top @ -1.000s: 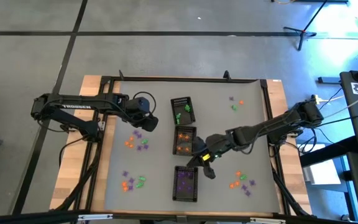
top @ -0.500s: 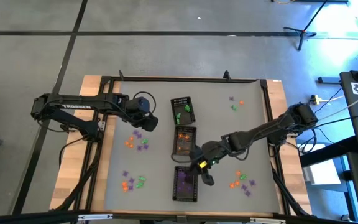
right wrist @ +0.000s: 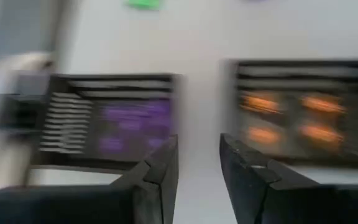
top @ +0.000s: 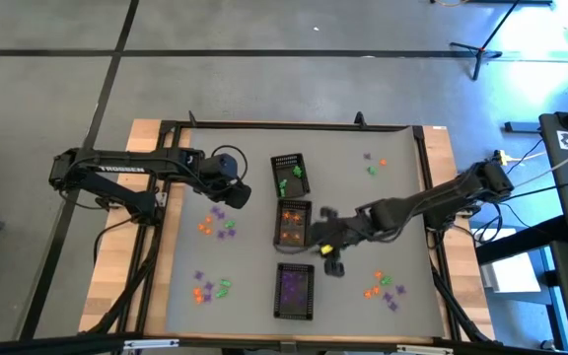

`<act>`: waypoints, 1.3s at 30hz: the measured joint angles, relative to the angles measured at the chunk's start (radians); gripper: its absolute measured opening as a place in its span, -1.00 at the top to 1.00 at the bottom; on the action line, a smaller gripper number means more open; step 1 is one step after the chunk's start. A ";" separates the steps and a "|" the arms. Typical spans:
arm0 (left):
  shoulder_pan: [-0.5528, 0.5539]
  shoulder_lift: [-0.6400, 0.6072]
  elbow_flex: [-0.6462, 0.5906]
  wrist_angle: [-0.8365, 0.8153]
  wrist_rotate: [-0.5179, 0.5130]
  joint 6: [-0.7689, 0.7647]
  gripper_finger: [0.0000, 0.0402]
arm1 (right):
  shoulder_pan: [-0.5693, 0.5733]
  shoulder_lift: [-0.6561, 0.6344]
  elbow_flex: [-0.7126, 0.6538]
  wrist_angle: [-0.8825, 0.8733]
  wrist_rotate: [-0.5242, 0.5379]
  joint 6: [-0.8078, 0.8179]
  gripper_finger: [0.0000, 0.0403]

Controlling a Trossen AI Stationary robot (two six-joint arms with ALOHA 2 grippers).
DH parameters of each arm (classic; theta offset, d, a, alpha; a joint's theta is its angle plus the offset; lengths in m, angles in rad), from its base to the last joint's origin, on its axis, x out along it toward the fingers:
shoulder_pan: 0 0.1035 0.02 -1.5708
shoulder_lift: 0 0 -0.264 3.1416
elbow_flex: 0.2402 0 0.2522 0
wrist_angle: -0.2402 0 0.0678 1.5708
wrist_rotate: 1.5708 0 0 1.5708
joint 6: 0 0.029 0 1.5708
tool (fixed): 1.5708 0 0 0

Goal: Sort Halloween decoration
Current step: Put the green skeleton toy into the top black bin

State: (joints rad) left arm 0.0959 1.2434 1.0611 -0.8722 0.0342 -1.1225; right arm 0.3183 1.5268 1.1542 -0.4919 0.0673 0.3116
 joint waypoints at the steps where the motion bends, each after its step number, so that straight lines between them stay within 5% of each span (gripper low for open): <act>1: 0.000 0.000 0.000 0.000 0.000 0.000 0.38 | -0.013 -0.015 -0.002 -0.039 0.047 -0.002 0.44; 7: 0.000 0.000 0.000 0.000 0.000 0.000 0.38 | -0.129 -0.084 -0.003 -0.186 0.159 -0.003 0.48; 22: 0.000 0.000 0.000 0.000 0.000 0.000 0.38 | -0.398 -0.141 -0.018 -0.201 0.052 -0.128 0.49; 32: 0.000 0.000 0.000 -0.001 0.000 0.000 0.38 | -0.639 -0.387 -0.406 0.033 -0.043 -0.136 0.49; 39: 0.000 0.000 0.000 -0.001 0.000 0.000 0.38 | -0.825 -0.515 -0.559 -0.038 0.154 -0.060 0.49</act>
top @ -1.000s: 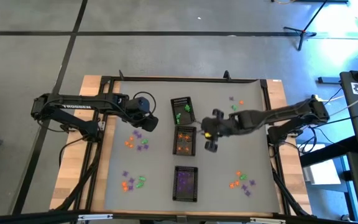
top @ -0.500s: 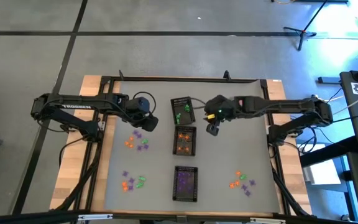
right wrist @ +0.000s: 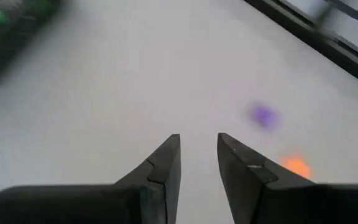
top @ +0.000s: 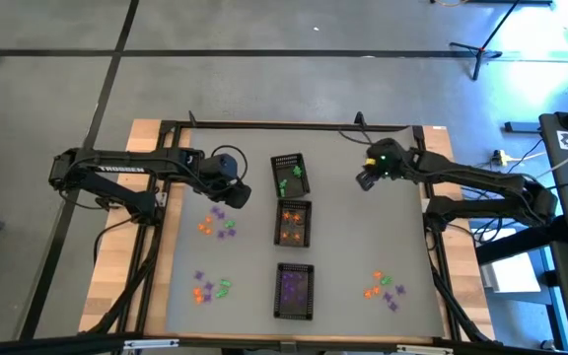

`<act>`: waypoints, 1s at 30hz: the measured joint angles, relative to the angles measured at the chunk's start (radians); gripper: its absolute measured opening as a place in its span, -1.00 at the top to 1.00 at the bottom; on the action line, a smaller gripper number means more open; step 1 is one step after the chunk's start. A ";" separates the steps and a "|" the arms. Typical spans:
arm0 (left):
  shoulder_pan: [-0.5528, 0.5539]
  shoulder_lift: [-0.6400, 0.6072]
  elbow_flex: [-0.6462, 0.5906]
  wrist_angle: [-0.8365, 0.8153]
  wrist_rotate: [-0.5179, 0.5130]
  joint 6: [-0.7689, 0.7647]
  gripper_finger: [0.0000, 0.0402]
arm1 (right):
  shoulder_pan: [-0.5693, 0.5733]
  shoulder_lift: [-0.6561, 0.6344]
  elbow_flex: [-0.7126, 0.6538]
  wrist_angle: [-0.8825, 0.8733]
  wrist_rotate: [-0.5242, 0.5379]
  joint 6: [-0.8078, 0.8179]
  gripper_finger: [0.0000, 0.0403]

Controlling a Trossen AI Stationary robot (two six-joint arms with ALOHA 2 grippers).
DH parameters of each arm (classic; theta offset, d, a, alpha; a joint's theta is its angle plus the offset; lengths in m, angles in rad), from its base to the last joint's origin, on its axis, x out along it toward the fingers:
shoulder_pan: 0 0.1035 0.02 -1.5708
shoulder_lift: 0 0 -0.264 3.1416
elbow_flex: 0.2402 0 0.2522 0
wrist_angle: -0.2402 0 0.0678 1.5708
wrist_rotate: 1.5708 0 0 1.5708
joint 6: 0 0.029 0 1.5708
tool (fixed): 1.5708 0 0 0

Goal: Sort Halloween decoration
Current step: Put the green skeleton toy into the top black bin

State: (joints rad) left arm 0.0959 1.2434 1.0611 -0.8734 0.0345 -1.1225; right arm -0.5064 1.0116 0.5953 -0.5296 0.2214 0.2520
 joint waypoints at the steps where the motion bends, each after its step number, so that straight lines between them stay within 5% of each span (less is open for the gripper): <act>1: 0.000 0.000 0.000 0.000 0.000 0.000 0.38 | -0.017 -0.004 -0.010 -0.014 0.027 0.005 0.49; 5: 0.000 0.000 0.000 0.000 0.000 0.000 0.38 | -0.083 -0.001 -0.053 -0.022 0.052 0.010 0.49; 17: 0.000 0.000 0.000 0.000 0.000 0.000 0.38 | -0.264 0.101 -0.124 0.105 -0.103 -0.001 0.49; 30: 0.000 0.000 0.000 0.000 0.000 0.000 0.38 | -0.273 0.351 -0.119 0.257 -0.151 -0.038 0.49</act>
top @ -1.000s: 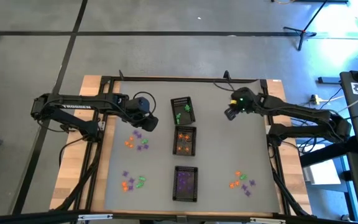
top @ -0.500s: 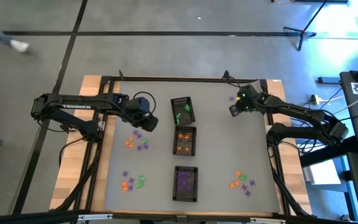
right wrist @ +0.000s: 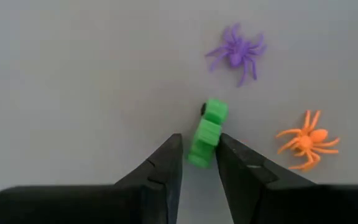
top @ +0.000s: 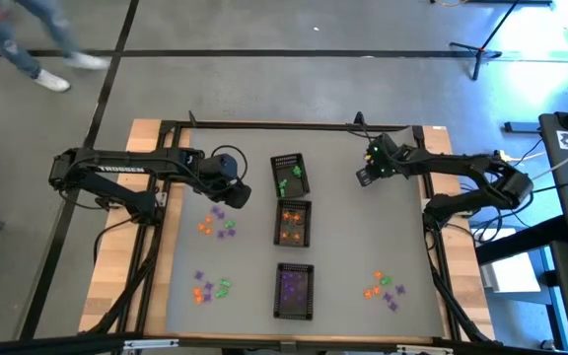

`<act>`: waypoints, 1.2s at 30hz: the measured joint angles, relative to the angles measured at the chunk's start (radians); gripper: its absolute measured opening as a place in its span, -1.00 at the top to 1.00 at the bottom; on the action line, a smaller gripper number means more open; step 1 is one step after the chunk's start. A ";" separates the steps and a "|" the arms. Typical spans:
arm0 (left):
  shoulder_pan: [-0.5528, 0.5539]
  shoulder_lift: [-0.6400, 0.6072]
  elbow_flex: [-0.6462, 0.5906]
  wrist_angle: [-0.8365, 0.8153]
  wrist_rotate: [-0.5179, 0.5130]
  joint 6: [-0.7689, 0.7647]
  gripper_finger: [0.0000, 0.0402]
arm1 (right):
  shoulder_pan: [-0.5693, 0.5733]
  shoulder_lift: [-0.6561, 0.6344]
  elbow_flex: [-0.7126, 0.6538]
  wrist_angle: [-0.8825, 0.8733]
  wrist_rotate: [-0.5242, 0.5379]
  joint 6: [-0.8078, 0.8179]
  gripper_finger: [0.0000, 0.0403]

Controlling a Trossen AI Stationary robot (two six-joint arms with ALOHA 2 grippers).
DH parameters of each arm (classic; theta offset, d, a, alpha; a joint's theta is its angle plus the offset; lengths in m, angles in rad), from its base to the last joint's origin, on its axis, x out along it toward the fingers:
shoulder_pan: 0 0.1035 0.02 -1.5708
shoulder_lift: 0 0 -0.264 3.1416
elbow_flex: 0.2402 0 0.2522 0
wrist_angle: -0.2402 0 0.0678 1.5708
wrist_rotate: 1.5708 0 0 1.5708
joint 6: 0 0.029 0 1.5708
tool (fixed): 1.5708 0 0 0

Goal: Sort Halloween decoration
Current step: Put the green skeleton toy into the top black bin

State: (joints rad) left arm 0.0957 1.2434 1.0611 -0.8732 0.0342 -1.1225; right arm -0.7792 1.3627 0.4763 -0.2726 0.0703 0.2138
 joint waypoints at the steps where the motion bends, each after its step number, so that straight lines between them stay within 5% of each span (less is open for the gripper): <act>1: 0.000 0.000 0.000 0.000 0.000 0.000 0.38 | 0.000 0.007 0.000 0.000 -0.001 -0.007 0.49; 11: 0.000 0.000 0.000 0.000 0.000 0.000 0.38 | 0.000 -0.014 0.036 -0.030 -0.025 -0.031 0.93; 17: 0.000 0.000 0.000 0.000 0.000 0.000 0.38 | 0.021 -0.065 0.111 0.002 -0.244 0.018 0.81; 22: 0.000 0.000 0.000 0.000 0.000 0.000 0.38 | 0.172 -0.064 0.171 0.153 -0.352 0.047 0.88; 29: 0.000 0.000 0.000 0.000 0.000 0.000 0.38 | 0.418 -0.060 0.309 0.275 -0.236 0.037 0.84; 36: 0.000 0.000 0.000 0.000 0.000 0.000 0.38 | 0.508 -0.017 0.431 0.275 -0.121 -0.004 0.80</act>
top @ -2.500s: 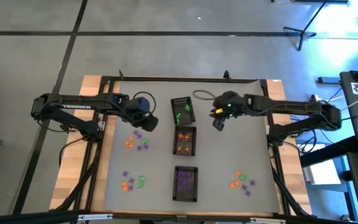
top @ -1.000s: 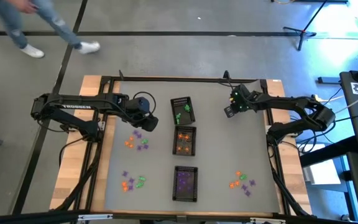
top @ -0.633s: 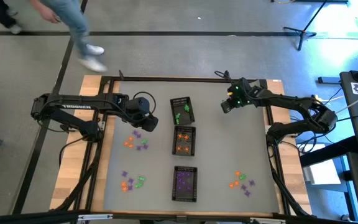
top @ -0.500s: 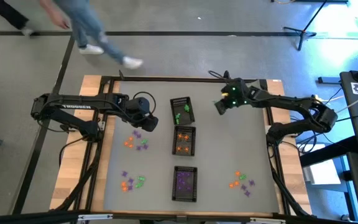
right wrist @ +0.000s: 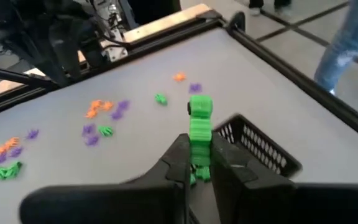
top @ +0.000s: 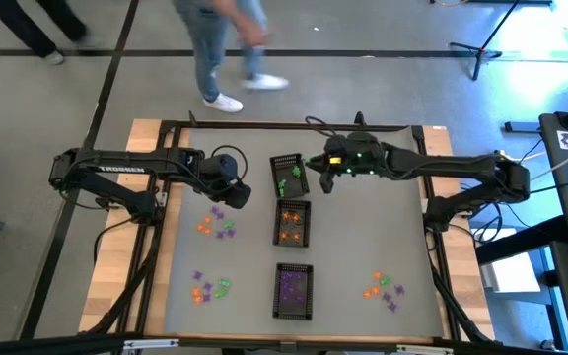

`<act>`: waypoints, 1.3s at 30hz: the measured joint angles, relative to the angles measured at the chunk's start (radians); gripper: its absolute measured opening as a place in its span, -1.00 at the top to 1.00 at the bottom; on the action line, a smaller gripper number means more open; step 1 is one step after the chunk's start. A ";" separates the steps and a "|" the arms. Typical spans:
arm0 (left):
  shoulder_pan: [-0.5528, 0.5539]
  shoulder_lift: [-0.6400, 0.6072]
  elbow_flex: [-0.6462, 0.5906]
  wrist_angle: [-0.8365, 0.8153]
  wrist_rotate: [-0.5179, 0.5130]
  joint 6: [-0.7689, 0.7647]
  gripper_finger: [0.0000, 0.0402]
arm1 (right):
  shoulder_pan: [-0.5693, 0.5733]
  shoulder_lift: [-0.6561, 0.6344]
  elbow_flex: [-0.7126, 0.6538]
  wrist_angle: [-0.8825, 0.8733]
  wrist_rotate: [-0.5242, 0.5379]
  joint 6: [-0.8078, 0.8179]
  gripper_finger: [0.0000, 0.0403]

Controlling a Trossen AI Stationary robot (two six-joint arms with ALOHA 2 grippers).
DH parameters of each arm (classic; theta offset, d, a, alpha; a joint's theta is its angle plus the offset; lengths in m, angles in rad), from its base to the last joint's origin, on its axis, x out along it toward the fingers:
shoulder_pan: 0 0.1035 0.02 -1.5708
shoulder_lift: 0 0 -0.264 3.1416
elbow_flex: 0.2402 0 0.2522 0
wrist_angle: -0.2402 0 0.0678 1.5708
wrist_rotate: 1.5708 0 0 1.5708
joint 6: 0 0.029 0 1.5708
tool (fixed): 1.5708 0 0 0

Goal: Sort Halloween decoration
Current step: Put the green skeleton toy into the top black bin, then put the orange spider toy into the middle black bin

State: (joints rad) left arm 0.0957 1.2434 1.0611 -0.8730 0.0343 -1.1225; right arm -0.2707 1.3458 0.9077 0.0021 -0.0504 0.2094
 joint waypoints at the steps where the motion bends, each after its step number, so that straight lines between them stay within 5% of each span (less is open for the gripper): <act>1: 0.000 0.000 0.000 0.000 0.000 0.000 0.38 | 0.003 0.015 0.011 0.000 -0.001 -0.002 0.81; 9: 0.000 0.000 0.000 0.000 0.000 0.000 0.38 | 0.002 0.185 0.088 -0.005 0.032 -0.002 0.77; 18: 0.000 0.000 0.000 0.000 0.000 0.000 0.38 | 0.002 0.241 0.135 -0.007 0.005 -0.028 0.27; 25: 0.000 0.000 0.000 0.001 0.000 0.000 0.38 | 0.018 0.167 0.158 -0.062 -0.145 -0.033 0.11; 39: 0.000 0.000 0.000 0.000 0.000 0.000 0.38 | 0.116 -0.051 0.054 -0.113 -0.029 -0.087 0.28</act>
State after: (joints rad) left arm 0.0957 1.2434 1.0611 -0.8728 0.0341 -1.1225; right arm -0.1547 1.2949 0.9613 -0.1106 -0.0799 0.1226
